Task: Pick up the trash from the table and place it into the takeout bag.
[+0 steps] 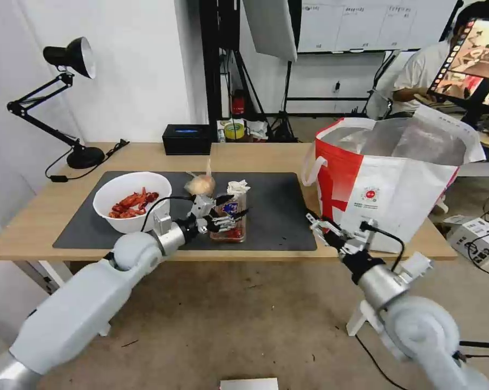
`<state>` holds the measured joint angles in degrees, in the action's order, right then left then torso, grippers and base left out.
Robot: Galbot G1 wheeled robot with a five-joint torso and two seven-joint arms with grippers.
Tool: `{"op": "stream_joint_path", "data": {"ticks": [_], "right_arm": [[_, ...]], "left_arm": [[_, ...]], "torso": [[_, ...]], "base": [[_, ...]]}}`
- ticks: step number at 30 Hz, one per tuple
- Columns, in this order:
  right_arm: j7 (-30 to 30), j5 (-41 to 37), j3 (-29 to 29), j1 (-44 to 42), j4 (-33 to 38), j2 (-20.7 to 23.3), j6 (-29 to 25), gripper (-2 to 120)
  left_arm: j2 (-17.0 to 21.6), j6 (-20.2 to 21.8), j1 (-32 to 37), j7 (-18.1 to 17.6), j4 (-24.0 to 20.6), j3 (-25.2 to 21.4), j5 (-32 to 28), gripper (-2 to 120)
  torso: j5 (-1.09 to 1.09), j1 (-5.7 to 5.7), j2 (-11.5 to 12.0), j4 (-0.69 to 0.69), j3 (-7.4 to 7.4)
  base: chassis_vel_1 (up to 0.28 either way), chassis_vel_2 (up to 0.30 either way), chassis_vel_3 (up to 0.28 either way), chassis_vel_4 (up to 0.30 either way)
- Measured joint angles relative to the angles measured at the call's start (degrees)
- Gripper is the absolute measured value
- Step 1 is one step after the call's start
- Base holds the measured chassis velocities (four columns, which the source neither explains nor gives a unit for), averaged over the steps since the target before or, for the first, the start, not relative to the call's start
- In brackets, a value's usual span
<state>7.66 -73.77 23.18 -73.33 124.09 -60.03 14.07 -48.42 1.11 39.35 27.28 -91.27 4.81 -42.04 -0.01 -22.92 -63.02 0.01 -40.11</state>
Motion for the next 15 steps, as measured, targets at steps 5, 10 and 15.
{"op": "stream_joint_path", "data": {"ticks": [5,10,15], "right_arm": [[1.7,-4.0,-5.0,6.7,-4.9,0.8,-0.2,100],[4.2,-6.9,-8.8,13.0,-8.7,0.6,0.5,100],[10.7,-10.6,-14.2,22.3,-12.8,-0.6,6.2,100]], "left_arm": [[0.1,0.0,1.6,1.8,0.7,-0.8,1.6,29],[-0.1,-0.1,1.7,2.8,1.2,-0.9,2.7,15],[-0.4,-0.2,1.9,3.9,2.5,-1.6,2.8,0]], "torso": [[0.01,0.0,0.0,-0.01,0.0],[0.0,-0.01,0.0,0.0,0.0],[0.01,0.0,0.0,-0.01,-0.01]], "base": [[0.0,0.0,0.0,0.0],[0.0,0.0,0.0,0.0],[0.0,0.0,0.0,0.0]]}}
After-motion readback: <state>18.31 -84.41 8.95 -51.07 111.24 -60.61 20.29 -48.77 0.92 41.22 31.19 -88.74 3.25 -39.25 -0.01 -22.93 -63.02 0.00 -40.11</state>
